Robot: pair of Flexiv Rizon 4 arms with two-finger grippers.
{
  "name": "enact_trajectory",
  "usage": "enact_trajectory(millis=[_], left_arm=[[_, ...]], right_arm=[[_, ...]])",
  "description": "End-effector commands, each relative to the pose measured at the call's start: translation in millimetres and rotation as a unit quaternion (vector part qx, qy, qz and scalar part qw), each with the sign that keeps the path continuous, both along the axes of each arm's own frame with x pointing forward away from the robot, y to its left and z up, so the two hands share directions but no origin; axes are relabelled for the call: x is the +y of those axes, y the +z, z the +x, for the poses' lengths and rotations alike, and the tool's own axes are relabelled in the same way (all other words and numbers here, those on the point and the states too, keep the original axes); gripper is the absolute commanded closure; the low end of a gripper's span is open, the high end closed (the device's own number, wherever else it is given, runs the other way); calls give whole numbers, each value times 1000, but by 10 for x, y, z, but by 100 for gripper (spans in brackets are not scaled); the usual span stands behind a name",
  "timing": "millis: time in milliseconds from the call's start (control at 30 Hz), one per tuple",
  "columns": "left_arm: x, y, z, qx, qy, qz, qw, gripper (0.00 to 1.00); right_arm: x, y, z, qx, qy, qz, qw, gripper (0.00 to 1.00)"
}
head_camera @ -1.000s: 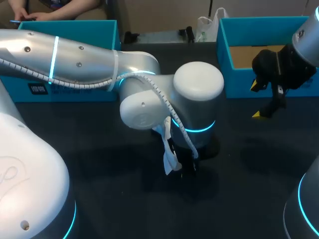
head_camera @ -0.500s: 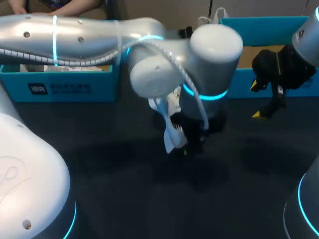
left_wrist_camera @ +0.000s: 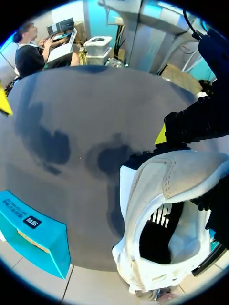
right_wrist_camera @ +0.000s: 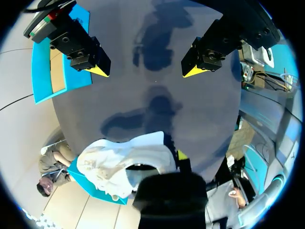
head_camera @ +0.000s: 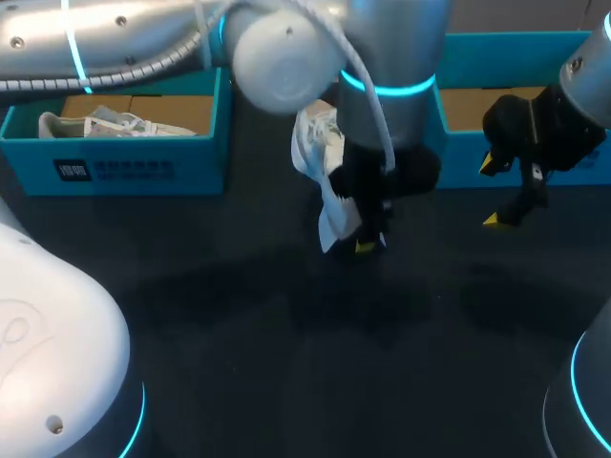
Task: Take the shoe out of the shoebox, open the shoe tongue, remove and reinsert the insole, then place the shoe into the shoebox
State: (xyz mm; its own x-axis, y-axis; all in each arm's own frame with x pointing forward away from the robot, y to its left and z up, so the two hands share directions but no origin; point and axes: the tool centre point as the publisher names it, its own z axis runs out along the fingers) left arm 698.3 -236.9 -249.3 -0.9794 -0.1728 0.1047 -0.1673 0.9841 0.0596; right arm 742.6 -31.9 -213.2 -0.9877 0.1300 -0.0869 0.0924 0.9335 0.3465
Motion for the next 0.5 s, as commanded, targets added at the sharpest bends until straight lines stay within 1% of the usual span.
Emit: enact_trajectory(millis=[33,133,300,433,500], left_arm=[[54,195,51,-5,-2,-5,1000,100],[82,298,37,-2,-7,-11,1000,100],[86,524,55,25,-12,-14,1000,100],[65,622,74,25,-12,-17,999,100],[36,664,103,3,-6,-18,1000,100]], right_arm=[[-1,-11,-4,-1,0,0,1000,0],[-1,-11,-4,-1,0,0,1000,0],[-1,-11,-4,-1,0,0,1000,0],[-1,-11,-4,-1,0,0,1000,0],[-1,-11,-4,-1,0,0,1000,0]])
